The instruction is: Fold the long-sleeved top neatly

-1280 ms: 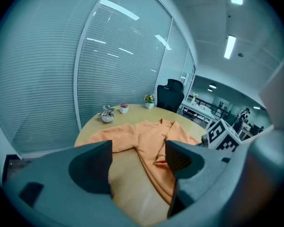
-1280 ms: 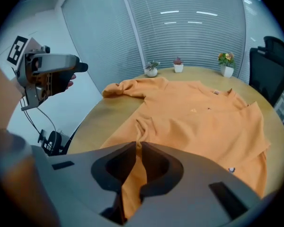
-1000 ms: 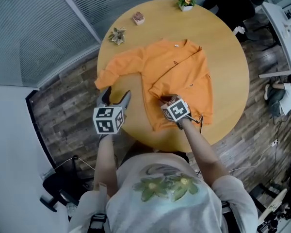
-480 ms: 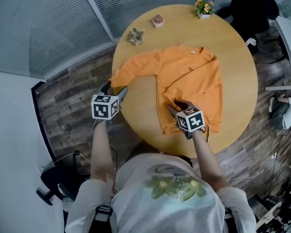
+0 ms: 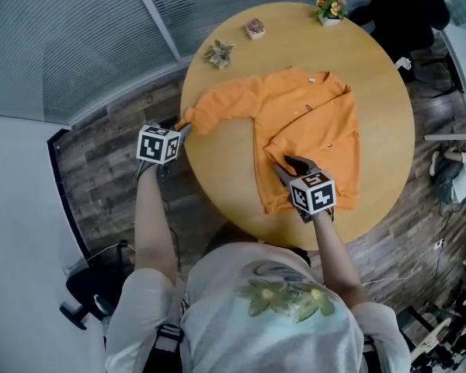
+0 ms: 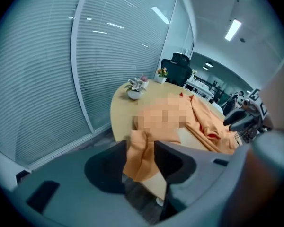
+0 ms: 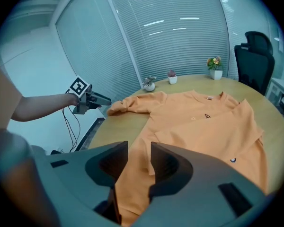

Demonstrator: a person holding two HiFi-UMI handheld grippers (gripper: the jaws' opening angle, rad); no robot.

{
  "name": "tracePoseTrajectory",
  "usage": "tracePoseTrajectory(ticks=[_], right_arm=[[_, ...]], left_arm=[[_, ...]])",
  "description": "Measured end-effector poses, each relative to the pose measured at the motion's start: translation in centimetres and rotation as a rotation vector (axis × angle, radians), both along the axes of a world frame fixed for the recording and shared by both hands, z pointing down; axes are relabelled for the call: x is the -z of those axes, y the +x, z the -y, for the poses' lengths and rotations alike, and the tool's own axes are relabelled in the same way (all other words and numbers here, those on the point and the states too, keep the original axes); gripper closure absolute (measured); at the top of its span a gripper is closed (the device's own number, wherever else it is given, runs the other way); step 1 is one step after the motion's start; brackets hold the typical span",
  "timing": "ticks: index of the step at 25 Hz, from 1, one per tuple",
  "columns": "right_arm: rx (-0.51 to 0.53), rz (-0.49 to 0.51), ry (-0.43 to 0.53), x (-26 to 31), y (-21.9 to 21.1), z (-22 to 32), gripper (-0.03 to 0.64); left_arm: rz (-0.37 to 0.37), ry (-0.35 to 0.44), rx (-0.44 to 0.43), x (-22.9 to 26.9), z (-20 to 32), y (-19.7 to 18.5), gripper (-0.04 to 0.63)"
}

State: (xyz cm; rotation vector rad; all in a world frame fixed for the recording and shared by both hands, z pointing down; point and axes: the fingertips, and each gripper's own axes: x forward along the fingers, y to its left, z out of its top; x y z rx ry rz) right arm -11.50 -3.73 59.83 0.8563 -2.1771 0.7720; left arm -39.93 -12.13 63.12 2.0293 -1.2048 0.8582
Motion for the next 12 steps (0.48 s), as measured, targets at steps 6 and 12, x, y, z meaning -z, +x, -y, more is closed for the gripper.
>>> tracePoseTrajectory(ticks=[6, 12], right_arm=[[-0.004, 0.004, 0.01, 0.4, 0.0, 0.1, 0.457], [-0.016, 0.001, 0.0, 0.2, 0.3, 0.0, 0.457]], left_arm=[[-0.05, -0.091, -0.061, -1.9, 1.2, -0.1, 0.411], [-0.082, -0.208, -0.133, -3.5, 0.3, 0.7, 0.407]])
